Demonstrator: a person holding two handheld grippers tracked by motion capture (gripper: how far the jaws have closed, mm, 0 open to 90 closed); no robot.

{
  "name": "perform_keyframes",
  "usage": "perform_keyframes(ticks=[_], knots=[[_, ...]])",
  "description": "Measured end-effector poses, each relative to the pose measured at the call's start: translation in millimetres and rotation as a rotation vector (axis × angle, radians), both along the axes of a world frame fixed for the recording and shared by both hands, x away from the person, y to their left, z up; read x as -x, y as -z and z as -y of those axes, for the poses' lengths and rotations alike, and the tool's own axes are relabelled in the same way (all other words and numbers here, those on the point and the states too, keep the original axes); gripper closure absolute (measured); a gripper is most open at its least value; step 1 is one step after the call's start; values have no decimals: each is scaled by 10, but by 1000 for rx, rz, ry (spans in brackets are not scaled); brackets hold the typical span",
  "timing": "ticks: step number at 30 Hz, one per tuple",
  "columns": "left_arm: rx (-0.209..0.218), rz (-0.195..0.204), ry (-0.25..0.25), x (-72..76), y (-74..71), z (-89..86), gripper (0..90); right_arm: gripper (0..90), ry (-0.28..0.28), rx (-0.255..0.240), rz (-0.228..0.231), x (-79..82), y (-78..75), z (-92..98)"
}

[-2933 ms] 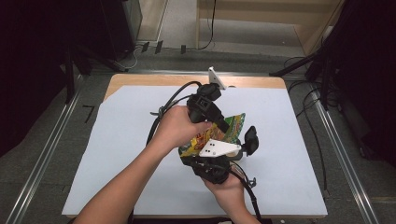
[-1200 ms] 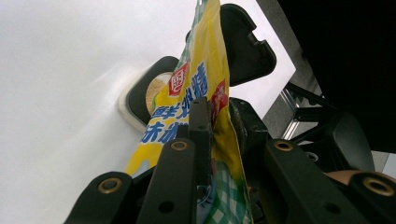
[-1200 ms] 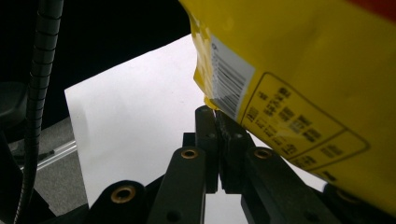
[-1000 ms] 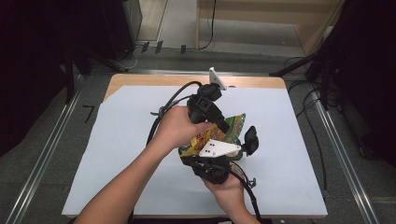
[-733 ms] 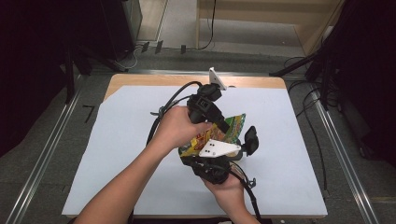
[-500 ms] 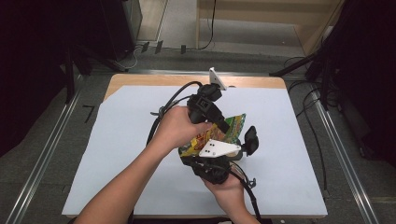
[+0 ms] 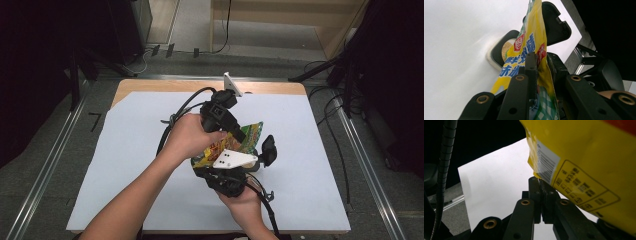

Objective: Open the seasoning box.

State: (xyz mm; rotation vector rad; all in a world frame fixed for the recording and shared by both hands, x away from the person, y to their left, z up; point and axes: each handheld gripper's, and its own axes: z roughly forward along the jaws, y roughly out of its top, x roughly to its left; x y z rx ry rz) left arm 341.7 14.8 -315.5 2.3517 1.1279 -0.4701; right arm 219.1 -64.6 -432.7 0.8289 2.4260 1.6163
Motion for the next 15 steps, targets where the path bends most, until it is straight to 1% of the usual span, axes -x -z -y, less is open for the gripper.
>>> perform_keyframes(ticks=[10,15], knots=[[-5,2,2,0,-2,4,800,899,-1,-1,-1,-1,-1,2],[-9,20,18,6,-4,16,799,899,1,2,0,-2,-9,2]])
